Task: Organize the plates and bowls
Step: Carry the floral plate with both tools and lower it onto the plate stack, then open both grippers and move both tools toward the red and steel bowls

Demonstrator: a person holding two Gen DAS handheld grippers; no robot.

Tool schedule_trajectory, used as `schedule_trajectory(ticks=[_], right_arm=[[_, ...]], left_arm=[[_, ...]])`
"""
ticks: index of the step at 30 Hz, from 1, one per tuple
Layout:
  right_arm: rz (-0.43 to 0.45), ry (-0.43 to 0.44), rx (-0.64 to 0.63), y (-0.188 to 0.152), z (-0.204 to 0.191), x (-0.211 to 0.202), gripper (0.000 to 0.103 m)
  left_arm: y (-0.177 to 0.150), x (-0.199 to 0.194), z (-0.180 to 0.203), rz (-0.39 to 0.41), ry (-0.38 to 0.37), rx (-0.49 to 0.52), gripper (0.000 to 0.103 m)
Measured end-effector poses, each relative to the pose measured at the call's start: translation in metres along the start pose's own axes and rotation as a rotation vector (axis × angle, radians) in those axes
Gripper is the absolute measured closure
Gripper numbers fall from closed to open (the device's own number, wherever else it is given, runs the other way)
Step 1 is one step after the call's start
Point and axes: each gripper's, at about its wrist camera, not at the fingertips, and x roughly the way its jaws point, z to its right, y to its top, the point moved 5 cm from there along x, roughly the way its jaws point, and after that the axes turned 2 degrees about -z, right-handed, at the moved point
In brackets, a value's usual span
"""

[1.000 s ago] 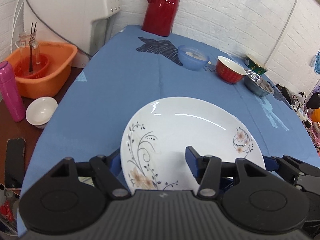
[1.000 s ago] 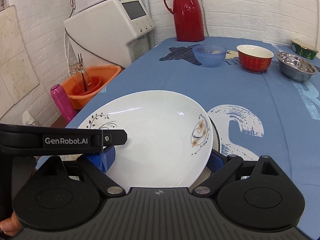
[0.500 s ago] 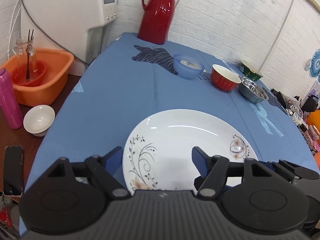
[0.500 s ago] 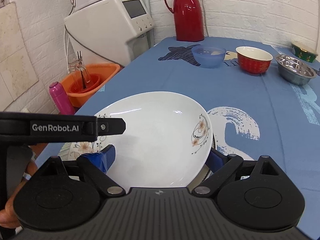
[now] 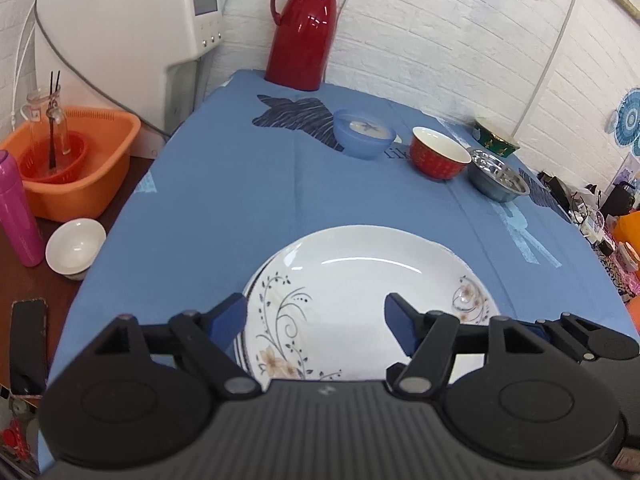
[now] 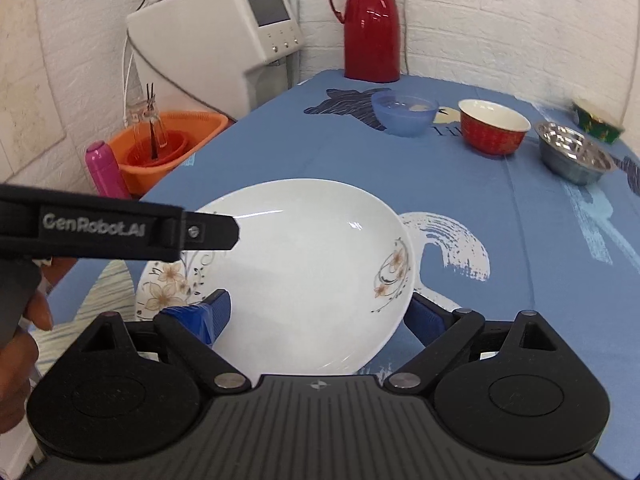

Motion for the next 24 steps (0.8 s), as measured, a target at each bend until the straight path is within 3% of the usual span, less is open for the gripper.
schedule_trajectory(ticks=[11,24], right_arm=[[0.029,0.068,0.219,-0.021,0.038,-0.027,0.022],[0.046,0.053,0.357,-0.048,0.101,-0.049,0.022]], left_arm=[[0.003,-0.006,0.013,0.004,-0.008,0.011,0.034],[0.007,0.004,0.081,-0.019,-0.025,0.109,0.032]])
